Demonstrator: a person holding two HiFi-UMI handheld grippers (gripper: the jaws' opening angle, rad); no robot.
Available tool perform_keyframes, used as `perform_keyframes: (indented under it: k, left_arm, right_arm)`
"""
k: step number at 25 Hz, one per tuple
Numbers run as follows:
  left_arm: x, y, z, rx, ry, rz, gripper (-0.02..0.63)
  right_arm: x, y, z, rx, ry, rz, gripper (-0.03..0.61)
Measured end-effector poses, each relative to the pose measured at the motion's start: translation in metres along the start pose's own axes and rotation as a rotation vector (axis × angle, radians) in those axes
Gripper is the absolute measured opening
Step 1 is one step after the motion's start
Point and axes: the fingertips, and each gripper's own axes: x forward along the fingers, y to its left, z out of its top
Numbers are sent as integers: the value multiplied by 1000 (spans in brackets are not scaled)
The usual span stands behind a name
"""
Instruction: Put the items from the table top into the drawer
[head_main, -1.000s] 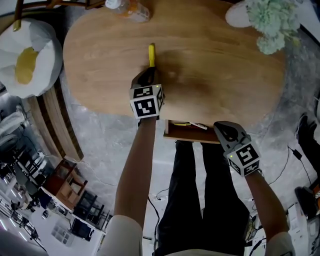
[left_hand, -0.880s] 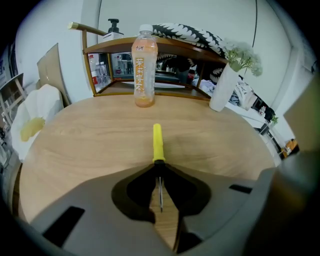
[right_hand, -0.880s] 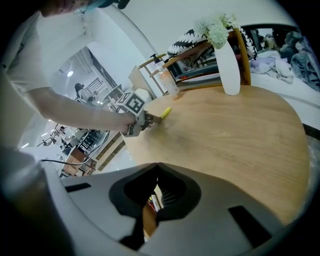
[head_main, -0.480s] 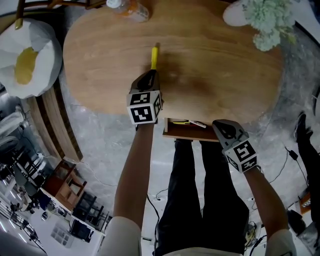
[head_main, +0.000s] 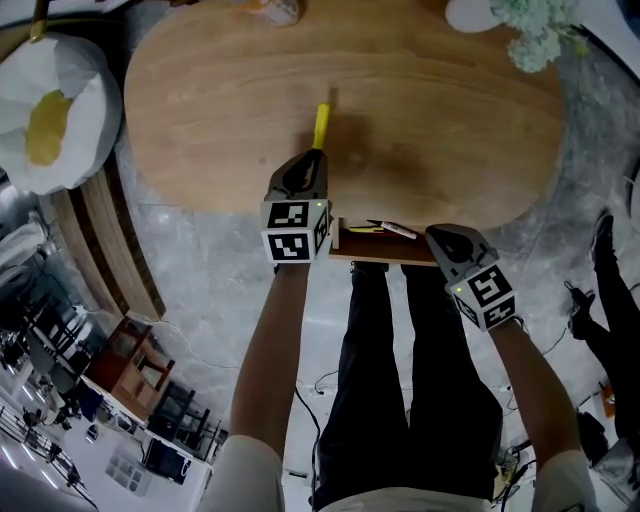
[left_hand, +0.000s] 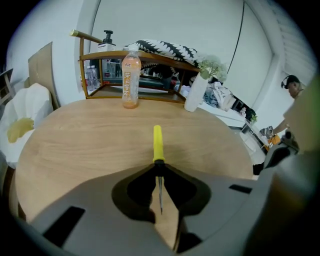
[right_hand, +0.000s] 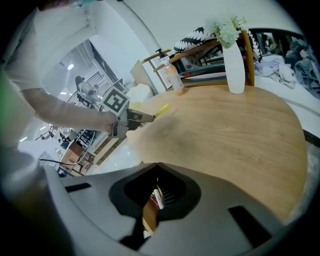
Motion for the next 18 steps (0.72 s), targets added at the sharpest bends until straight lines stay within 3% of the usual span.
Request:
perform_keyframes:
  k: [18]
  left_arm:
    - [-69,-67,-106,149,54,-206,66]
  right_arm:
    - [14,33,-29,-15,27,-13,20]
